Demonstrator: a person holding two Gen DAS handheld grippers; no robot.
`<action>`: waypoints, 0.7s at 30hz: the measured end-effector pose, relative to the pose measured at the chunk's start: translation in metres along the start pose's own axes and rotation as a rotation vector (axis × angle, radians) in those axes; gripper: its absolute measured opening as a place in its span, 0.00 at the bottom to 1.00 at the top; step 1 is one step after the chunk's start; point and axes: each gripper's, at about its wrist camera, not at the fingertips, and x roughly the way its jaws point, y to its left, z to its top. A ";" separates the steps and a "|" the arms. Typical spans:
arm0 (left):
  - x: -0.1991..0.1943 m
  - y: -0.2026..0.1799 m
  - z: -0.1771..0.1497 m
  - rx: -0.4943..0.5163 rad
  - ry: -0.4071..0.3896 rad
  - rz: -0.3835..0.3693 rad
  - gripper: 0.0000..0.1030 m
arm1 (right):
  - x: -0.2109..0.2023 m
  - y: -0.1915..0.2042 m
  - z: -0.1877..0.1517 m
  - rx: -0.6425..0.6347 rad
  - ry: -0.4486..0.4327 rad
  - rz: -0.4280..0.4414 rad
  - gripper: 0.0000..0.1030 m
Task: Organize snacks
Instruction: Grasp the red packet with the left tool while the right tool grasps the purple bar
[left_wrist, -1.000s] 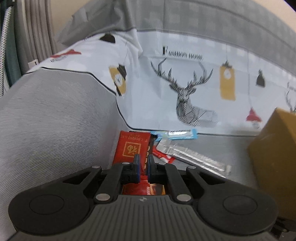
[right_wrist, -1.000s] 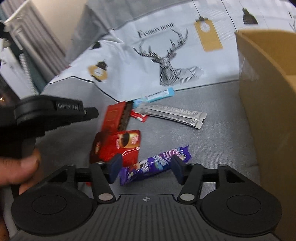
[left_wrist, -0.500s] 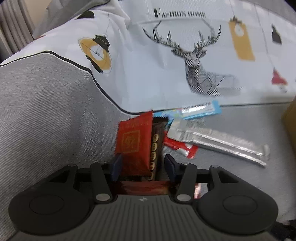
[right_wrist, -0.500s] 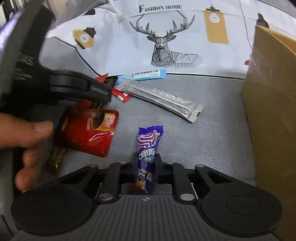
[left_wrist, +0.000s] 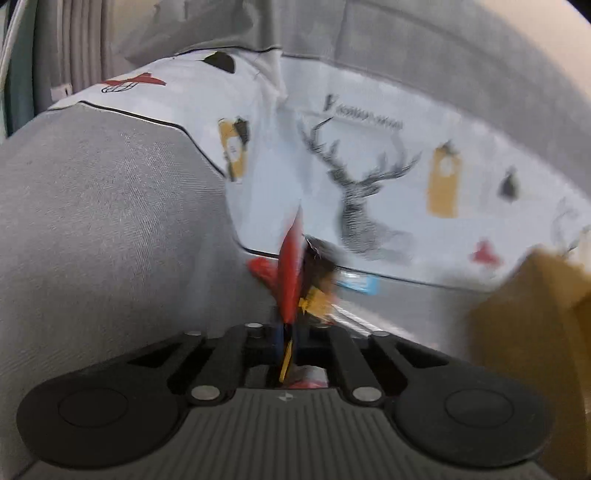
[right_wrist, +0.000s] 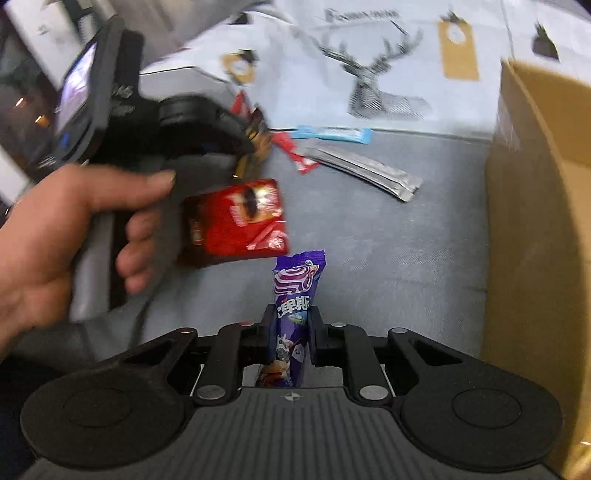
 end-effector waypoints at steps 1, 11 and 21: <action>-0.010 -0.002 -0.002 -0.015 -0.007 -0.031 0.03 | -0.007 0.004 -0.003 -0.022 -0.003 0.005 0.17; -0.024 0.000 -0.057 -0.145 0.338 -0.154 0.04 | 0.002 0.007 -0.027 0.012 0.028 -0.030 0.18; -0.003 -0.003 -0.059 -0.017 0.390 -0.001 0.39 | 0.025 0.001 -0.030 -0.014 0.092 -0.095 0.21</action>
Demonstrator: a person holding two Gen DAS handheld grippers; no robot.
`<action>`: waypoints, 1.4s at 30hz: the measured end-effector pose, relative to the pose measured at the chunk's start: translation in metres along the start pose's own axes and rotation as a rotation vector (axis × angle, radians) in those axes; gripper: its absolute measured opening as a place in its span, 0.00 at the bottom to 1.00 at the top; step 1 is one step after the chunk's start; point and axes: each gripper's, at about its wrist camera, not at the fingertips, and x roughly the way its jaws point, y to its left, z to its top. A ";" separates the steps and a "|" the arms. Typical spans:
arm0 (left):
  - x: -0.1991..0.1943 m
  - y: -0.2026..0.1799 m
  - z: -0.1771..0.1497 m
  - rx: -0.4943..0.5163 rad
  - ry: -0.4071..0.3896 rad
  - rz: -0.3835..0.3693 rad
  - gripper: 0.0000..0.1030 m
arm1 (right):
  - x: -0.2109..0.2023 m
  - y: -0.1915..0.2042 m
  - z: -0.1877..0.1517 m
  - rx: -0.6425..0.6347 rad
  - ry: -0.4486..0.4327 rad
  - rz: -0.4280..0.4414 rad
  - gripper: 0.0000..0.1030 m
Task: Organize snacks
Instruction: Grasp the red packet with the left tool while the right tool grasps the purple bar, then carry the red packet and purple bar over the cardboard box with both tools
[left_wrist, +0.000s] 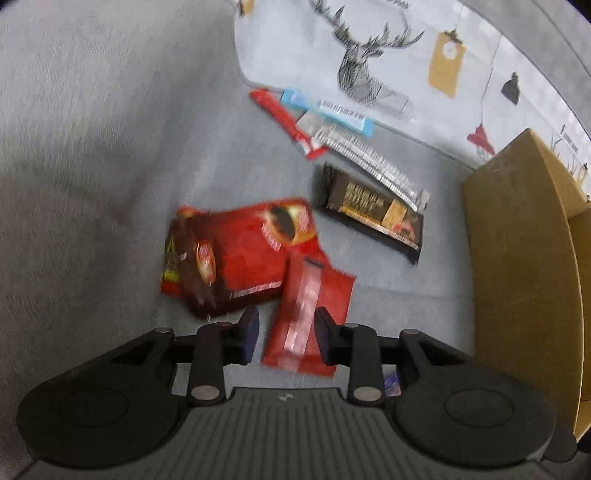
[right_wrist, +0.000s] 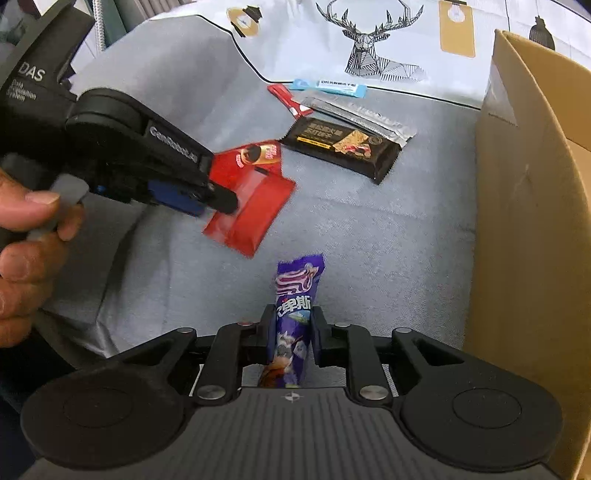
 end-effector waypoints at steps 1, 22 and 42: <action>0.001 -0.005 0.000 0.024 -0.003 -0.005 0.44 | 0.001 0.000 0.000 -0.001 0.005 -0.002 0.21; 0.038 -0.050 -0.012 0.262 0.051 0.146 0.51 | 0.012 0.010 -0.009 -0.093 0.096 -0.056 0.30; -0.018 -0.039 -0.005 0.158 -0.162 0.092 0.47 | -0.044 0.019 0.020 -0.077 -0.232 -0.096 0.17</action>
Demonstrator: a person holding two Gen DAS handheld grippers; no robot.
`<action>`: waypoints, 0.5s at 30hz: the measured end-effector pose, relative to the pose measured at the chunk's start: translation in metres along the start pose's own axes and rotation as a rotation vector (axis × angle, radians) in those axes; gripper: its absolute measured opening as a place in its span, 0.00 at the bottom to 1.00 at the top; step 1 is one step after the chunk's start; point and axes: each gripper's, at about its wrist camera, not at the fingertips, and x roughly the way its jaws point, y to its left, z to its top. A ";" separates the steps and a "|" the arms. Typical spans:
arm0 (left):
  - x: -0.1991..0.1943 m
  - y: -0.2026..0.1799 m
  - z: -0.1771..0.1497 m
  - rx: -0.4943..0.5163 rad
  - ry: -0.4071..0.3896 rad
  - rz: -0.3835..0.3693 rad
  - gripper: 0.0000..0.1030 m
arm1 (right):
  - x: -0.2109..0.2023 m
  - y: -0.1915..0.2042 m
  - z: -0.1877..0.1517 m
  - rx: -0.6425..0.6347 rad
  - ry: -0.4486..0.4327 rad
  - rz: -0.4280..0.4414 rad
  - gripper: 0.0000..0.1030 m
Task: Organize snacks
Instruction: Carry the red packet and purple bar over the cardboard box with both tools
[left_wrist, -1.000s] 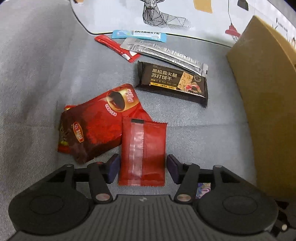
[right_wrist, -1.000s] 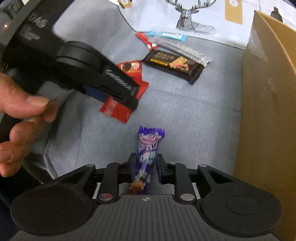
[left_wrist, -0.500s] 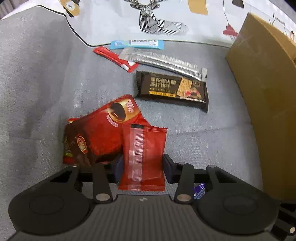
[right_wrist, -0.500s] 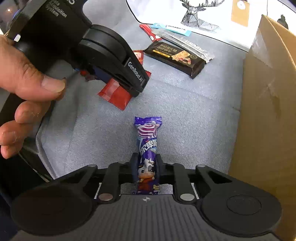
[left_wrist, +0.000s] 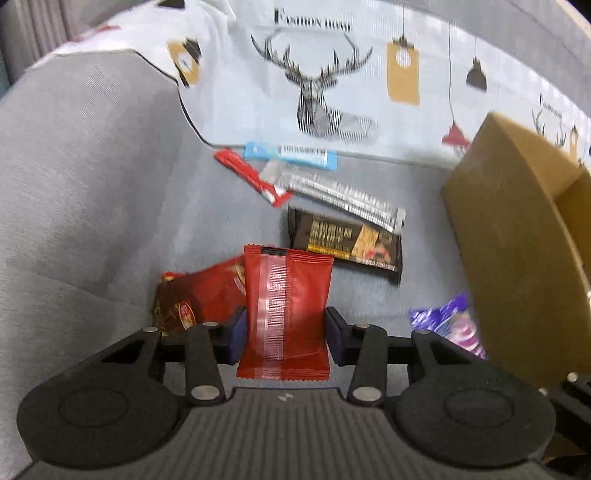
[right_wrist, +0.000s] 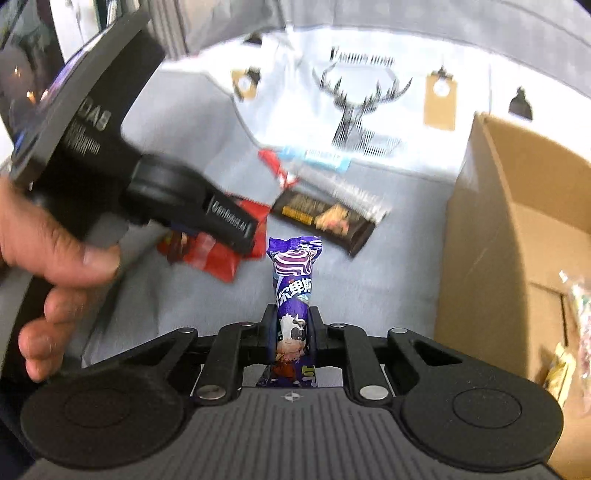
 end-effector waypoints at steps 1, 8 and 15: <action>-0.004 0.000 0.000 -0.004 -0.014 0.000 0.47 | -0.004 -0.002 0.003 0.003 -0.024 0.007 0.17; -0.021 -0.006 -0.001 -0.046 -0.073 -0.028 0.47 | -0.043 -0.021 0.026 -0.003 -0.132 0.062 0.17; -0.041 -0.023 -0.007 -0.065 -0.148 -0.053 0.47 | -0.074 -0.042 0.032 -0.116 -0.240 0.081 0.17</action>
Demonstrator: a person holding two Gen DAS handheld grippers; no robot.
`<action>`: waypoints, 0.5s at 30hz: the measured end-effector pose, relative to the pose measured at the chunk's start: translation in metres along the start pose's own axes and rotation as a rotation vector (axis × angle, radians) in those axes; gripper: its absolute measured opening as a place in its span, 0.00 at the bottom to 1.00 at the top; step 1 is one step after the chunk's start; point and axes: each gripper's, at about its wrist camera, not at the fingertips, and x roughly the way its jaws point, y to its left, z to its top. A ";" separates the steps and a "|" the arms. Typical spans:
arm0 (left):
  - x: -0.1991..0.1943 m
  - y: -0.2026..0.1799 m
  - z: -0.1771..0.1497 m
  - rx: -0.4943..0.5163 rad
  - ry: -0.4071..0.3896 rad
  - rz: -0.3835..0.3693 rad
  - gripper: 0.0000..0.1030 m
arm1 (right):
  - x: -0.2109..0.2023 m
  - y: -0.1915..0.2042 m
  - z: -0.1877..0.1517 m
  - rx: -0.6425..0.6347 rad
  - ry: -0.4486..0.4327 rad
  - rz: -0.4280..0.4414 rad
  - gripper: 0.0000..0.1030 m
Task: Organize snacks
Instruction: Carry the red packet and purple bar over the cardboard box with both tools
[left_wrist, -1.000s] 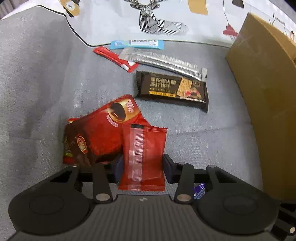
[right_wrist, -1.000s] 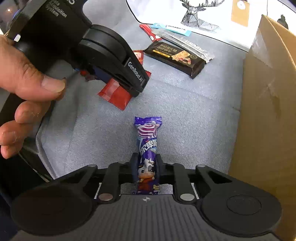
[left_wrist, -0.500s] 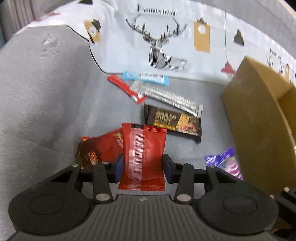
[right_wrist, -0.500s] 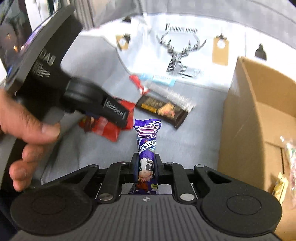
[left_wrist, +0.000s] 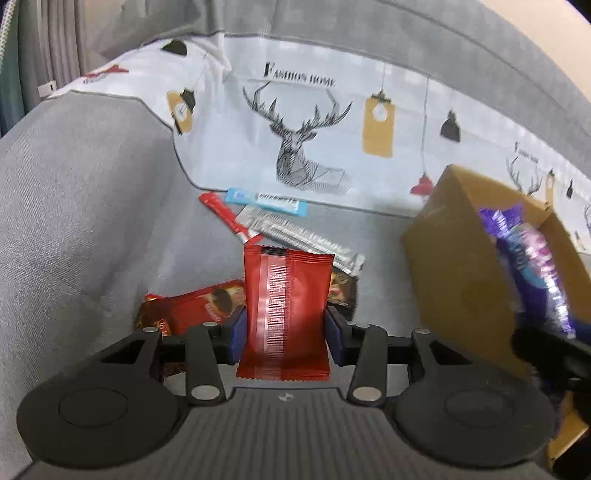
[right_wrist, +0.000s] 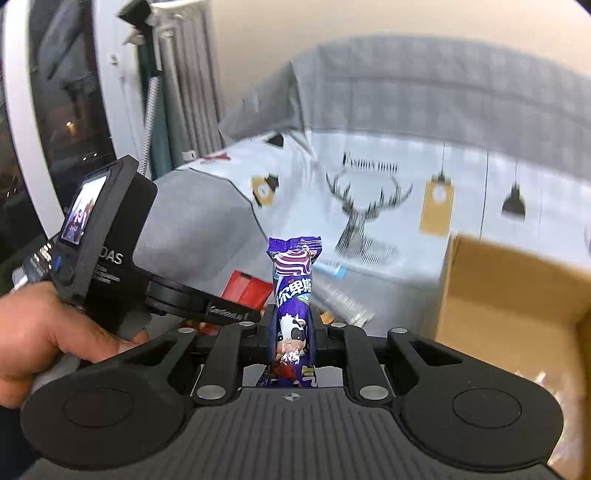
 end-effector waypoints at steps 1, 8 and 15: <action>-0.003 -0.004 -0.001 0.001 -0.012 0.002 0.47 | -0.001 -0.004 -0.005 0.015 -0.016 -0.003 0.17; -0.018 -0.024 -0.007 0.055 -0.083 0.013 0.47 | -0.015 -0.011 -0.007 0.045 -0.082 -0.091 0.17; -0.020 -0.037 -0.005 0.080 -0.116 -0.004 0.47 | -0.029 -0.038 -0.008 0.147 -0.129 -0.145 0.17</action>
